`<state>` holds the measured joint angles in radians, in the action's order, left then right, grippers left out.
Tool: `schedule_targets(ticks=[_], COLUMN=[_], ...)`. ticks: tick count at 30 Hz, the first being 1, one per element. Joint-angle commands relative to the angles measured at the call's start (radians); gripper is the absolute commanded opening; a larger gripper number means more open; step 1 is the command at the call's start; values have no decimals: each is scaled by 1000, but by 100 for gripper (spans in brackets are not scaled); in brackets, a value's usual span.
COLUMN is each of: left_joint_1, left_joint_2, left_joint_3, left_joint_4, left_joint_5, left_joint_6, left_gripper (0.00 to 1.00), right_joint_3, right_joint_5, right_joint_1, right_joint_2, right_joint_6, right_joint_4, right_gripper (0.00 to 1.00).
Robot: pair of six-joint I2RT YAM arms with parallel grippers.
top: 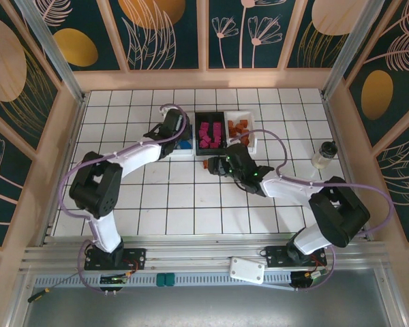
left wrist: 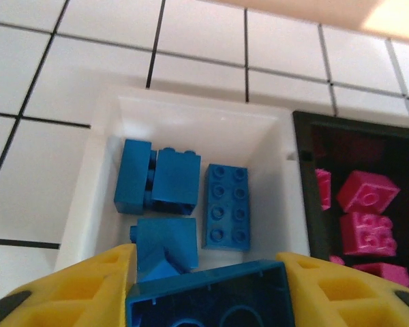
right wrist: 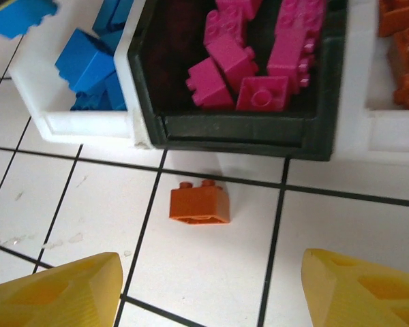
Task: Sort the legos into containers by color
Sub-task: Place the lego in the container, then pick up the lego from the center of the table, then place the lego in the container.
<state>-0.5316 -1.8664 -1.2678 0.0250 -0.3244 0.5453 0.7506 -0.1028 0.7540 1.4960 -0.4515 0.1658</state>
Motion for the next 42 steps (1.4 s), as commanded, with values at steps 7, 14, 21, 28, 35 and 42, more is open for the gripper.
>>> schedule_targets(ticks=[7, 14, 21, 28, 35, 42], left_joint_1=[4, -34, -48, -50, -50, -49], left_joint_2=[3, 277, 484, 617, 679, 705], left_joint_3=[-139, 25, 235, 340, 373, 383], left_joint_4=[77, 14, -5, 5, 5, 1], left_joint_5=[13, 68, 50, -35, -114, -166], left_joint_6=[-26, -8, 44, 57, 36, 41], left_gripper=[88, 99, 99, 99, 98, 98], right_joint_3=[92, 204, 260, 162, 45, 130], right_joint_5=[-49, -100, -74, -35, -97, -38], right_joint_1=[69, 39, 19, 32, -70, -313], right_joint_2=[211, 349, 430, 291, -13, 58], right_joint_6=[4, -7, 29, 85, 71, 65], right_joint_4=[54, 46, 53, 122, 61, 29], right_gripper=[71, 70, 52, 20, 19, 19])
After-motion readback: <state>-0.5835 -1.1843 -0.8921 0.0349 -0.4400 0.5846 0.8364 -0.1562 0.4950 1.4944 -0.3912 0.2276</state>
